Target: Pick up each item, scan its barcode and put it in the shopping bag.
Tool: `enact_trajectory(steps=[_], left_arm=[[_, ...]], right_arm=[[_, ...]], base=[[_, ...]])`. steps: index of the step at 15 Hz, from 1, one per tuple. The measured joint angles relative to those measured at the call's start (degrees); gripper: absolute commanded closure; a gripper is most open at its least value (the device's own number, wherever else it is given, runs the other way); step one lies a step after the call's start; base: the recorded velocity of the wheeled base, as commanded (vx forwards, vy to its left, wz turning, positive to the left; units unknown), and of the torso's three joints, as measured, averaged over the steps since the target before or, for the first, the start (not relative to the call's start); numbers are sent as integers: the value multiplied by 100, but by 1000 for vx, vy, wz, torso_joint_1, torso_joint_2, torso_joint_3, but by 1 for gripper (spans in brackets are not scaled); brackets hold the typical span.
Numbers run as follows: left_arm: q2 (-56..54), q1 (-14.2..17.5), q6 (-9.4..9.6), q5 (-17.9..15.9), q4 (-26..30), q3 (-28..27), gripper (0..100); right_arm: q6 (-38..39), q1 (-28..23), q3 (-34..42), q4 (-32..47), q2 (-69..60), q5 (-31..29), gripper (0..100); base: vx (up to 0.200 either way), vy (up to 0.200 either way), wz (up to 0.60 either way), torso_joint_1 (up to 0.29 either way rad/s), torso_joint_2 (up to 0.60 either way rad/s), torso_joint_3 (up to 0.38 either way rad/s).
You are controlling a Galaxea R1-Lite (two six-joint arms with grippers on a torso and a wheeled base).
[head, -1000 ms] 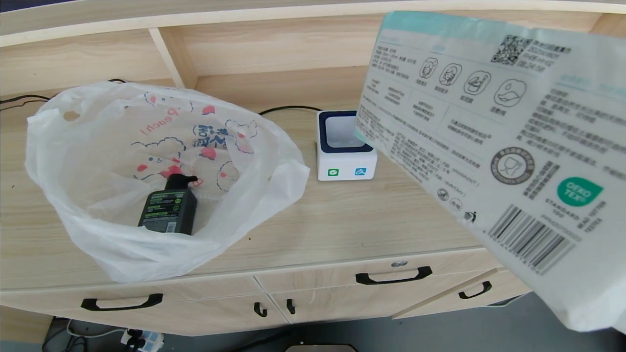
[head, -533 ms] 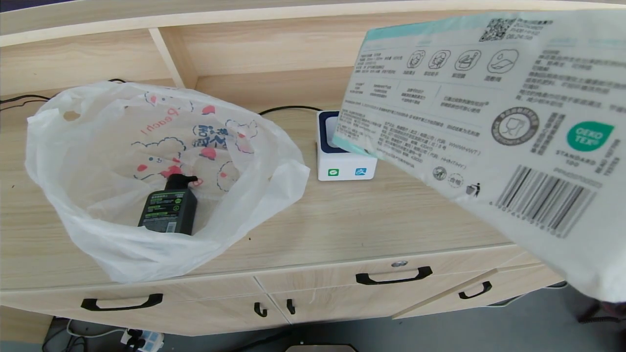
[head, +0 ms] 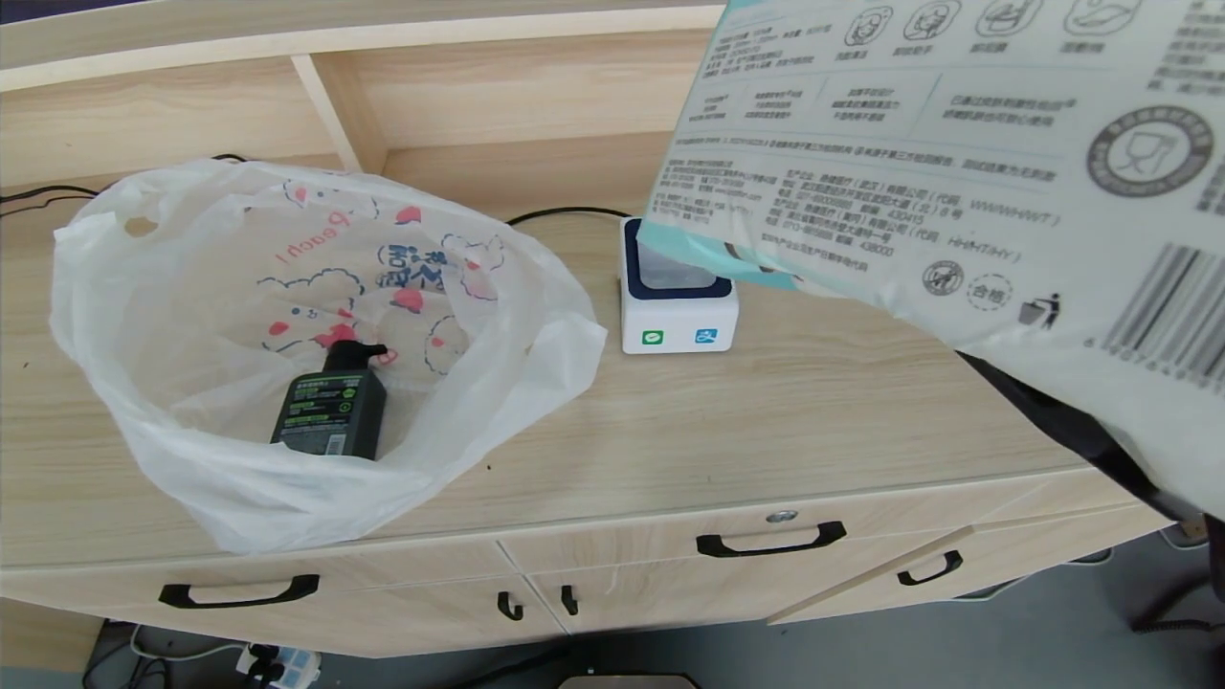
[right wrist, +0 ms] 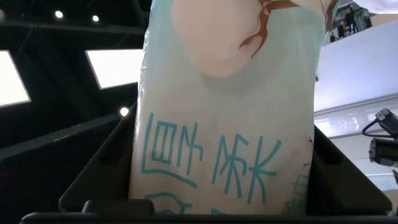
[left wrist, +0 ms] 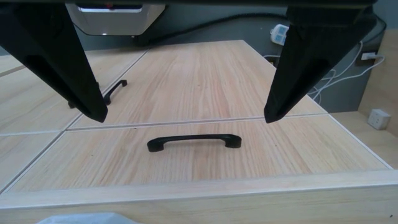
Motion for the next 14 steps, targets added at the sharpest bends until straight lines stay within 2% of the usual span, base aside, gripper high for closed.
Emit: enact_trajectory(steps=[8, 12, 14], left_arm=[[0, 0, -2, 2, 0, 0, 0], [0, 0, 2, 0, -1, 0, 0], [0, -4, 7, 0, -4, 0, 0]], right_arm=[[-523, 736, 466, -639, 150, -76, 100], [-644, 700, 499, -677, 224, -111, 100], [-866, 315, 580, -690, 196, -108, 100]], base=[[0, 0, 0, 0, 0, 0], [0, 0, 0, 0, 0, 0], [0, 0, 0, 0, 0, 0]])
